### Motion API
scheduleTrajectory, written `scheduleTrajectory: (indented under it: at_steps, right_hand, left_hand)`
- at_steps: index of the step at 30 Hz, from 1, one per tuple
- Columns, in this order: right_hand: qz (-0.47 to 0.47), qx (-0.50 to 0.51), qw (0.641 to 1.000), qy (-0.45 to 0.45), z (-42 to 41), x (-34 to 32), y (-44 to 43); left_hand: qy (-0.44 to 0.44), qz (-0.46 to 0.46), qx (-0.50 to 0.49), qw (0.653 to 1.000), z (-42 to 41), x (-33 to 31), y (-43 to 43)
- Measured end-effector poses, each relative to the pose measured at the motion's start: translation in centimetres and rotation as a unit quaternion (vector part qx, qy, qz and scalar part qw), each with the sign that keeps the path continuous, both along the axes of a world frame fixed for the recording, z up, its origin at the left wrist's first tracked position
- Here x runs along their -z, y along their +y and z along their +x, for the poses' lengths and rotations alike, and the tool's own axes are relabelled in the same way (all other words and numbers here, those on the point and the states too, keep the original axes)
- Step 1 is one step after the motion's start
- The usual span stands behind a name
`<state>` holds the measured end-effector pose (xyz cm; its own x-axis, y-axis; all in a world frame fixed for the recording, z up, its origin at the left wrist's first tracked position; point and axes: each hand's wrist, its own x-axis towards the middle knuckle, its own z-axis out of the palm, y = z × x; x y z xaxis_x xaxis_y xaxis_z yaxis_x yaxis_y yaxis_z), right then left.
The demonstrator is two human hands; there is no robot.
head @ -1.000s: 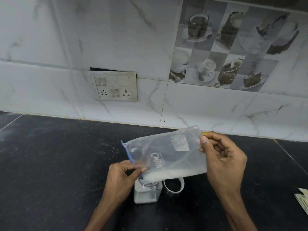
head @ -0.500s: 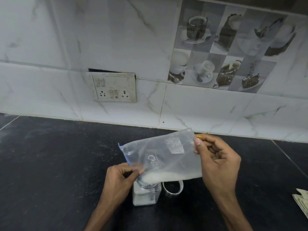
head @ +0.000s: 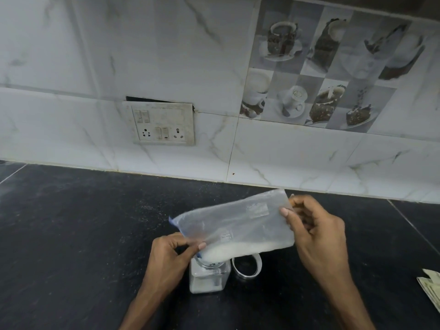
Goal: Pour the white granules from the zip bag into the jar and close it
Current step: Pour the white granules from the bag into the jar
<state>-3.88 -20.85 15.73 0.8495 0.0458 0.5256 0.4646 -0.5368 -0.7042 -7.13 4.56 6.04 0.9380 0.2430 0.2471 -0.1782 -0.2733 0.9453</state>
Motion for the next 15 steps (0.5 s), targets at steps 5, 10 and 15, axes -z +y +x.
scheduleTrajectory:
  at_steps: [5, 10, 15]
  right_hand:
    - [0.028, 0.004, 0.999, -0.030, -0.17, -0.09, 0.47]
    - [0.045, 0.007, 0.998, -0.044, -0.25, -0.31, 0.69]
    - [0.075, 0.004, 0.996, -0.037, -0.46, -0.18, 0.80]
  left_hand:
    - [-0.006, 0.000, 0.002, 1.000, 0.07, -0.13, -0.02]
    - [-0.006, 0.001, 0.004, 1.000, 0.05, 0.00, 0.01]
    - [-0.004, -0.001, 0.005, 1.000, 0.01, -0.09, 0.04]
